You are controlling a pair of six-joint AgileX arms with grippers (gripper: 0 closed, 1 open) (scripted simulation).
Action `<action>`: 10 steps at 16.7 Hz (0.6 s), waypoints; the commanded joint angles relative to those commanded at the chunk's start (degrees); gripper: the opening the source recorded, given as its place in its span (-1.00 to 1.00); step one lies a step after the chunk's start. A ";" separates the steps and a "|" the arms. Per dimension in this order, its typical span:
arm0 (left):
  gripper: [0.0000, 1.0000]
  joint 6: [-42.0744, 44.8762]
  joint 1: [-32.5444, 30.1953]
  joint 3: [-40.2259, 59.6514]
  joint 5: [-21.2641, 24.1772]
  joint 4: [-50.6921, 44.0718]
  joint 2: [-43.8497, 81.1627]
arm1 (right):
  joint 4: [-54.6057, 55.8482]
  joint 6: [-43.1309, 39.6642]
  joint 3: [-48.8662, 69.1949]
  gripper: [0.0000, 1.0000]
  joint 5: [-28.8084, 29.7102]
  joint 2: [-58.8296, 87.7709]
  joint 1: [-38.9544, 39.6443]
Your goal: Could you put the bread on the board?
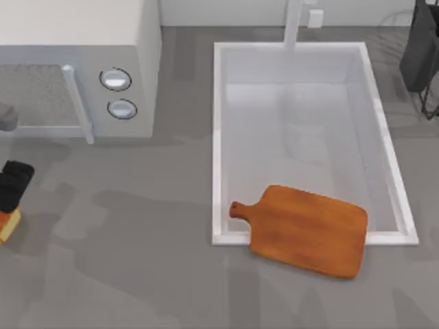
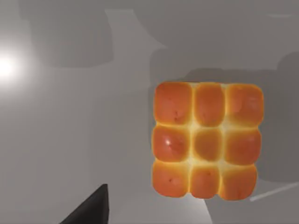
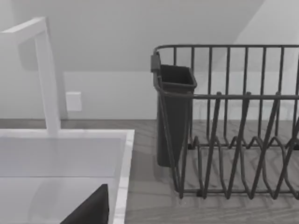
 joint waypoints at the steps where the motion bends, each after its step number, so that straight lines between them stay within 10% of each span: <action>1: 1.00 0.70 0.35 2.22 -0.02 -1.94 3.33 | 0.00 0.00 0.00 1.00 0.00 0.00 0.00; 10: 1.00 2.13 0.87 7.60 -0.02 -6.42 10.65 | 0.00 0.00 0.00 1.00 0.00 0.00 0.00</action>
